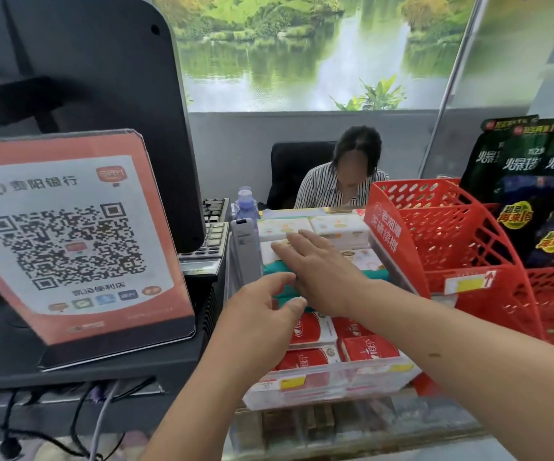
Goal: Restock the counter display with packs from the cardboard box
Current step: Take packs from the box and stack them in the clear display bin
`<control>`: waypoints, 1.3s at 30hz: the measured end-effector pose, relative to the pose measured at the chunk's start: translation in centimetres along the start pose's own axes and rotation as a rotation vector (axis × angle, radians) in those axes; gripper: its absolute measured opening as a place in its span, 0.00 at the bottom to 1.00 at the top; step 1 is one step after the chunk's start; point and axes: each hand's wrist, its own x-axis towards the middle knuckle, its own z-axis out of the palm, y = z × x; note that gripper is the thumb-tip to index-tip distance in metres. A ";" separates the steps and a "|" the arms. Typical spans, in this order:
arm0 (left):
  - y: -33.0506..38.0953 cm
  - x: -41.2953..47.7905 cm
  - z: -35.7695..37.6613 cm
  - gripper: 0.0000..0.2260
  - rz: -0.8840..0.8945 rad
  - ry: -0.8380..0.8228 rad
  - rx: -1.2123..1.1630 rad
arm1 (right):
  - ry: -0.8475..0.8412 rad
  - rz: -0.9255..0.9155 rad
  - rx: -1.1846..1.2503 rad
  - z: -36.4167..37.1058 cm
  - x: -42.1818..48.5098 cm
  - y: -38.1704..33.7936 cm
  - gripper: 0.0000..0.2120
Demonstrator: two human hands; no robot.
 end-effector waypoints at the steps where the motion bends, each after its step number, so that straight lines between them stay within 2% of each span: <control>1: 0.0 -0.1 -0.1 0.16 0.003 -0.005 -0.003 | 0.000 0.019 0.010 -0.1 -0.3 -0.2 0.33; 8: 0.3 -1.9 -0.4 0.15 0.025 -0.034 -0.076 | 0.089 0.154 0.146 -2.8 -6.8 -2.2 0.30; 14: 0.3 -4.4 0.8 0.11 0.085 -0.080 -0.122 | 0.196 0.173 0.192 -3.3 -14.1 -5.0 0.27; 22: -3.1 -9.7 5.4 0.11 -0.034 -0.172 -0.114 | 0.189 0.108 0.243 0.6 -22.5 -7.3 0.22; 28: -7.8 -12.7 12.3 0.11 -0.201 -0.220 -0.074 | 0.126 0.049 0.277 8.7 -27.3 -6.8 0.19; 32: -12.7 -14.7 16.9 0.08 -0.276 -0.244 -0.011 | -0.081 0.056 0.283 15.8 -30.8 -6.9 0.19; 35: -17.1 -15.6 20.0 0.11 -0.352 -0.303 0.059 | -0.230 0.075 0.268 21.1 -33.0 -7.5 0.18; 39: -23.9 -16.2 23.3 0.12 -0.406 -0.363 0.103 | -0.339 0.104 0.252 27.8 -35.0 -8.6 0.18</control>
